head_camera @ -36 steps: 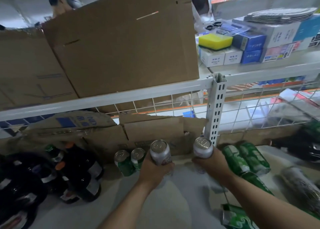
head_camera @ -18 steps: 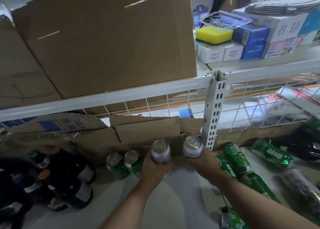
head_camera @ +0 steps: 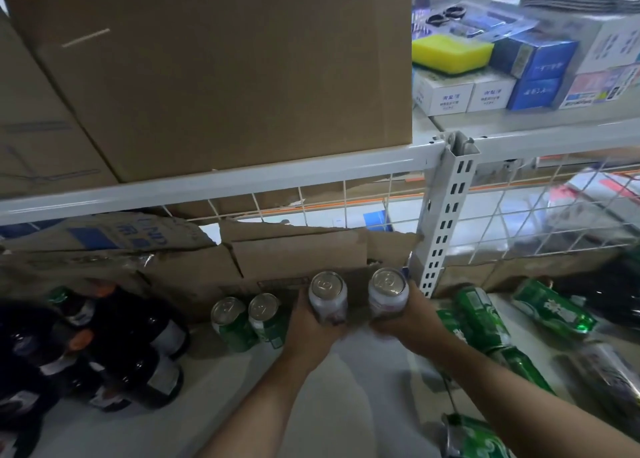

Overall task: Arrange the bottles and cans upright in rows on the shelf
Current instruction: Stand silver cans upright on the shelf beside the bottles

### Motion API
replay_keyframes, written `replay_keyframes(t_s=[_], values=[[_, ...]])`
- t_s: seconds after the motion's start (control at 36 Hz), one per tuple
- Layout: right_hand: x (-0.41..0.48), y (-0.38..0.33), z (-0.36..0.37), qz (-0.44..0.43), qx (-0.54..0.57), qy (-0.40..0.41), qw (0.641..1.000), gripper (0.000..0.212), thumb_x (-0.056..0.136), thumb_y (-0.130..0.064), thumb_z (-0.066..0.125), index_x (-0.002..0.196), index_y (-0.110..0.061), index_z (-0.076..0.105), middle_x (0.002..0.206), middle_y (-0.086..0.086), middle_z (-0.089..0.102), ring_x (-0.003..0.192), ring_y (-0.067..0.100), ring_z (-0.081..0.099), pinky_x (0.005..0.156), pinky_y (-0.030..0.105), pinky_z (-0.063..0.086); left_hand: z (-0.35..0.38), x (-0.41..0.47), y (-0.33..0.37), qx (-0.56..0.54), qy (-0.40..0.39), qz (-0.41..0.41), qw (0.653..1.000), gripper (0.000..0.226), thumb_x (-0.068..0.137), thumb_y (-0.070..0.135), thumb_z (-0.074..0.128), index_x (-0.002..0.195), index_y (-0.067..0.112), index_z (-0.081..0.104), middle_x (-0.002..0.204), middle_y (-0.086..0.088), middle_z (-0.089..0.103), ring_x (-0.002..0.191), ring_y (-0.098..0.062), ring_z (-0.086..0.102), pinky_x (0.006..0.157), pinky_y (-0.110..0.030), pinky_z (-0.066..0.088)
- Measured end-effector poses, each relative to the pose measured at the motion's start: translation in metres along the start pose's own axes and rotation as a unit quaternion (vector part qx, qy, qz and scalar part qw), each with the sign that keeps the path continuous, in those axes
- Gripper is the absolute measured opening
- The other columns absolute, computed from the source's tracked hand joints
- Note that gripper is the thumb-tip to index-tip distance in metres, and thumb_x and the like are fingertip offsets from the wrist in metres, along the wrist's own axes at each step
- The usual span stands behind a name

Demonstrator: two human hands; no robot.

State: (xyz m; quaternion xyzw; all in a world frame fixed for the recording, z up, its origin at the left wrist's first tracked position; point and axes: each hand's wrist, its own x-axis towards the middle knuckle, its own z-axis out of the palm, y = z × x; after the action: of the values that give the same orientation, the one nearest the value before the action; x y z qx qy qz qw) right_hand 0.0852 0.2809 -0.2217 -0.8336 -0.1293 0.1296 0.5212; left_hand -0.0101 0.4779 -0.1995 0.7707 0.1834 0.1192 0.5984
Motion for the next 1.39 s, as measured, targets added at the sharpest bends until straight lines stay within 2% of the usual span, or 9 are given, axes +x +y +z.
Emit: replay_keyframes(t_s=[0.06,0.25,0.44,0.5,0.61,0.78,1.03,1.14,1.39], values=[[-0.005,-0.006,0.004,0.004,0.013,0.011,1.000,0.066,0.055,-0.015,0.093,0.112,-0.029,0.061,0.106,-0.008,0.074,0.097,0.004,0.070,0.082,0.028,0.057,-0.001,0.003,-0.001,0.025,-0.009,0.001,1.000,0.088,0.049,0.018,0.093,0.130,0.027,0.059,0.126,0.004,0.066,0.114,0.002,0.063,0.084,-0.008,0.049],[-0.005,-0.014,0.010,-0.029,0.021,-0.012,0.999,0.078,0.067,-0.002,0.090,0.131,-0.028,0.052,0.117,-0.019,0.065,0.103,-0.023,0.058,0.084,0.000,0.045,-0.006,0.008,0.002,0.089,-0.039,-0.042,0.994,0.073,0.059,0.012,0.093,0.125,0.026,0.065,0.109,0.014,0.070,0.101,-0.006,0.065,0.081,-0.020,0.047],[-0.005,-0.006,0.013,-0.027,0.001,-0.021,0.999,0.097,0.059,-0.008,0.095,0.143,-0.024,0.050,0.131,-0.011,0.065,0.121,0.007,0.061,0.092,0.016,0.051,-0.005,0.008,-0.001,0.067,-0.061,-0.046,0.995,0.075,0.064,0.003,0.091,0.129,0.024,0.060,0.111,0.019,0.067,0.099,0.009,0.061,0.073,0.000,0.046],[-0.004,-0.005,0.015,-0.028,0.025,-0.032,0.999,0.099,0.059,-0.005,0.094,0.145,-0.022,0.048,0.133,-0.012,0.064,0.125,0.006,0.060,0.098,0.024,0.054,-0.003,0.010,-0.002,0.065,-0.062,-0.041,0.995,0.078,0.064,0.006,0.092,0.133,0.023,0.060,0.115,0.020,0.068,0.103,0.015,0.060,0.076,0.000,0.046],[-0.005,-0.007,0.018,-0.038,0.053,-0.040,0.997,0.095,0.063,0.008,0.090,0.144,-0.017,0.047,0.131,-0.018,0.061,0.119,-0.015,0.056,0.090,0.011,0.052,-0.001,0.007,-0.002,0.064,-0.057,-0.036,0.996,0.073,0.066,0.007,0.092,0.130,0.025,0.060,0.111,0.024,0.066,0.093,0.025,0.057,0.074,0.001,0.044],[-0.004,-0.005,0.018,-0.041,0.033,-0.040,0.998,0.099,0.063,-0.004,0.093,0.145,-0.025,0.043,0.136,-0.021,0.058,0.127,-0.003,0.055,0.106,0.033,0.052,-0.003,0.010,-0.005,0.089,-0.071,-0.040,0.993,0.078,0.067,0.011,0.092,0.135,0.023,0.056,0.119,0.011,0.068,0.111,-0.010,0.065,0.087,-0.018,0.050],[-0.003,-0.005,0.019,-0.030,0.034,-0.052,0.998,0.099,0.067,-0.002,0.091,0.149,-0.023,0.040,0.141,-0.011,0.058,0.134,0.010,0.054,0.107,0.035,0.051,0.000,0.004,-0.002,0.107,-0.065,-0.027,0.992,0.072,0.073,0.010,0.089,0.134,0.024,0.054,0.115,0.015,0.062,0.107,-0.004,0.057,0.072,0.006,0.039],[-0.004,-0.009,0.015,-0.008,0.027,-0.063,0.998,0.098,0.067,0.012,0.087,0.149,-0.013,0.039,0.135,-0.001,0.059,0.131,0.020,0.056,0.087,0.009,0.051,0.000,0.001,0.004,0.115,-0.073,-0.032,0.990,0.074,0.076,0.015,0.088,0.137,0.029,0.049,0.122,0.010,0.063,0.113,-0.009,0.060,0.082,-0.009,0.044],[-0.031,-0.031,-0.021,0.024,-0.104,-0.053,0.993,0.106,0.061,-0.008,0.095,0.149,-0.012,0.037,0.139,0.002,0.049,0.129,0.022,0.049,0.102,0.029,0.042,-0.010,-0.029,0.033,0.131,-0.027,-0.032,0.991,0.065,0.079,0.036,0.083,0.133,0.024,0.048,0.133,0.005,0.060,0.118,-0.015,0.058,0.100,-0.036,0.048]])
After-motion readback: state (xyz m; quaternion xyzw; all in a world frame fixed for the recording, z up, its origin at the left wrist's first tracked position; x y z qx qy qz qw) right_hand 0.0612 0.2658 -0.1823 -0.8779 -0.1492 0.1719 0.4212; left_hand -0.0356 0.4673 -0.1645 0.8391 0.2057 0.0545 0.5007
